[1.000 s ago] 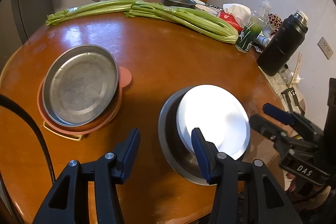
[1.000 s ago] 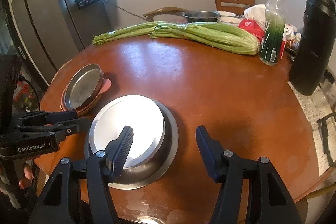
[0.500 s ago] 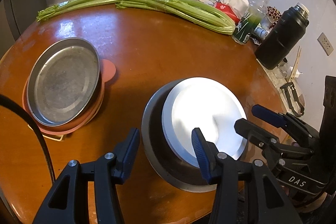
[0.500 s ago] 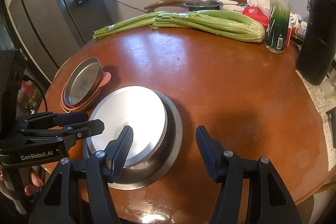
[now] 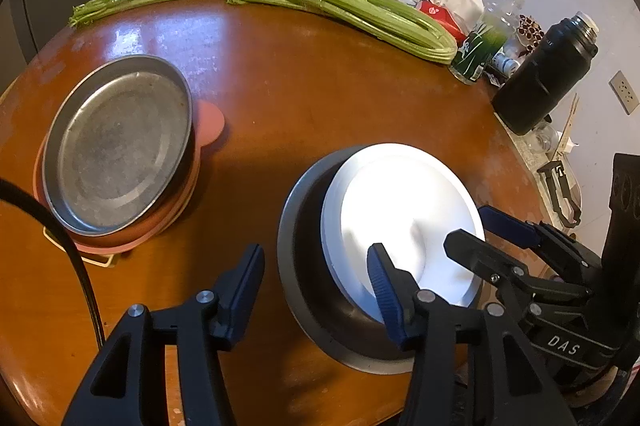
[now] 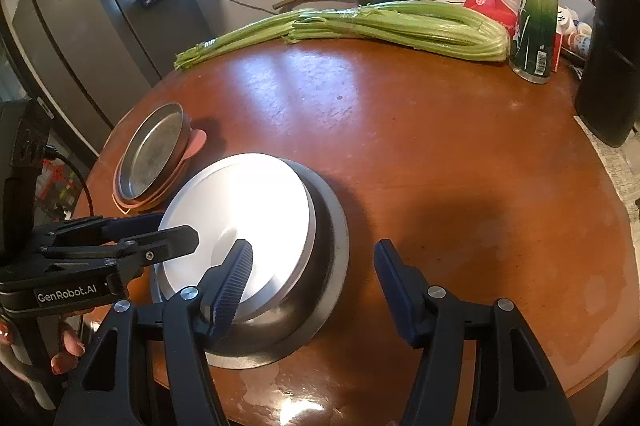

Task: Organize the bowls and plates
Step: 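Grasp the rim of the steel bowl with the left gripper, then lift the steel bowl with nested white bowls toward the silver tray stack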

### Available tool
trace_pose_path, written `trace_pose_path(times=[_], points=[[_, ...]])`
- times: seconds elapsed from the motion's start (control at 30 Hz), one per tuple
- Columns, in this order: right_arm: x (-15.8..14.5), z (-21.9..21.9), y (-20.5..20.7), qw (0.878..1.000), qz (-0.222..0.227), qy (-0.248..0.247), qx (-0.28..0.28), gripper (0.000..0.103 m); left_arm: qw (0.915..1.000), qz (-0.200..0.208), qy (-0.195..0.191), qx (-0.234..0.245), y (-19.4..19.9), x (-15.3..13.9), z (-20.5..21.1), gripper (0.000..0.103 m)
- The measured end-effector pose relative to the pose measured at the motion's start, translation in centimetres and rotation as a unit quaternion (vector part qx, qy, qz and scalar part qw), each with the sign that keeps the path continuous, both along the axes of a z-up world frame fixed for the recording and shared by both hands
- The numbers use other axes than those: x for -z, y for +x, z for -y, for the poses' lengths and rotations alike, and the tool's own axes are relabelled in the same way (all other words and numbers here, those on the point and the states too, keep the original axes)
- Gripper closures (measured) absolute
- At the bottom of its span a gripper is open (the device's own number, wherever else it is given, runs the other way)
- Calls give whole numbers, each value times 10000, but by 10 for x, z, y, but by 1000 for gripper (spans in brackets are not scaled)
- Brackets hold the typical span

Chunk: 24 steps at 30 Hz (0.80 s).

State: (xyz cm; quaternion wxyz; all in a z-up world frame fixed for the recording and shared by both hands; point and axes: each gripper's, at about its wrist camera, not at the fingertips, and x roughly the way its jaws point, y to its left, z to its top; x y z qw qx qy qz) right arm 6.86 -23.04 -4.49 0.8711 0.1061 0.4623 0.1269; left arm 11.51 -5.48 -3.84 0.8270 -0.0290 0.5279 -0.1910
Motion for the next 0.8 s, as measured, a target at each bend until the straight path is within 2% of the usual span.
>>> trace_pose_path(times=[0.5, 0.8], points=[[9, -5, 5, 9999, -123, 17, -101, 38, 9998, -131, 70, 99, 6, 12, 12, 49], [14, -6, 10, 9998, -186, 46, -102, 38, 9996, -33, 256, 126, 8, 13, 18, 49]])
